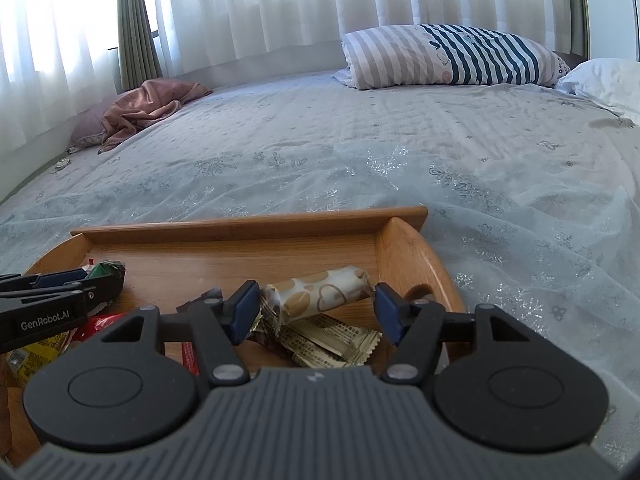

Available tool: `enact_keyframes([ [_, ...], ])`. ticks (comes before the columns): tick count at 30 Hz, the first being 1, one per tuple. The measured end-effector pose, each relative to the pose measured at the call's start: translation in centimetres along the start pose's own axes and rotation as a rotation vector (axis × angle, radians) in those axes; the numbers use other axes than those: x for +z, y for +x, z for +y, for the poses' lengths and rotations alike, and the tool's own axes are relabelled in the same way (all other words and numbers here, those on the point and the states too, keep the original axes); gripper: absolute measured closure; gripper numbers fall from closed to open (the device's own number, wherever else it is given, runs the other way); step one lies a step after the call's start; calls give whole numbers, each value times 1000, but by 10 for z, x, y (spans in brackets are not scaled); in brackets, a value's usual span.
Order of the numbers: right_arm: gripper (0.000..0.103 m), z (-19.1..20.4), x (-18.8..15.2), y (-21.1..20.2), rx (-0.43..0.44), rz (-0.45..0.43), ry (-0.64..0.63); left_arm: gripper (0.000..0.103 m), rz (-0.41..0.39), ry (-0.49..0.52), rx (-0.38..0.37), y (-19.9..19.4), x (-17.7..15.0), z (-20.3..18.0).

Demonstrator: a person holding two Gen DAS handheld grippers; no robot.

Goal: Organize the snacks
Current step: 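Open both tools to drop the green pack and wafer roll onto the tray, then withdraw both open tools from the tray toward the remaining loose snacks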

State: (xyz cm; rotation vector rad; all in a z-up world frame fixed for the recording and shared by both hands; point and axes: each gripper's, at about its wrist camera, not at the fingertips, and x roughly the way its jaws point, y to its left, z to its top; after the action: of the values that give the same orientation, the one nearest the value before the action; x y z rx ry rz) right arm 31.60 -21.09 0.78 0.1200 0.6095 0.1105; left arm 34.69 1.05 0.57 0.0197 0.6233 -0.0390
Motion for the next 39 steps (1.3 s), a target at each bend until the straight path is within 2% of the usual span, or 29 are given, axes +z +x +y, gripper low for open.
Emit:
enact_keyframes([
  [3, 33, -1, -1, -1, 6, -1, 4, 61, -3, -1, 5, -1, 0, 0],
  [4, 25, -1, 0, -1, 15, 0, 8, 57, -5, 1, 8, -1, 0, 0],
  [6, 15, -4, 4, -1, 55, 14, 16, 50, -12, 9, 20, -4, 2, -1],
  [7, 12, -4, 6, -3, 52, 10, 17, 43, -14, 7, 24, -7, 3, -1],
  [10, 8, 2, 6, -15, 8, -9, -31, 25, -24, 10, 23, -19, 7, 0],
  [14, 7, 12, 0, -39, -5, -44, -95, 14, -79, 51, 30, -48, 13, -3],
  [23, 1, 22, -8, -101, 32, -101, -91, 5, -111, 93, 18, -125, 7, -8],
  [30, 0, 37, -23, -141, 58, -124, -152, 4, -95, 93, -11, -172, -10, -4],
  [39, 0, 57, -43, -179, 90, -147, -232, 4, -115, 119, -24, -223, -35, 1],
])
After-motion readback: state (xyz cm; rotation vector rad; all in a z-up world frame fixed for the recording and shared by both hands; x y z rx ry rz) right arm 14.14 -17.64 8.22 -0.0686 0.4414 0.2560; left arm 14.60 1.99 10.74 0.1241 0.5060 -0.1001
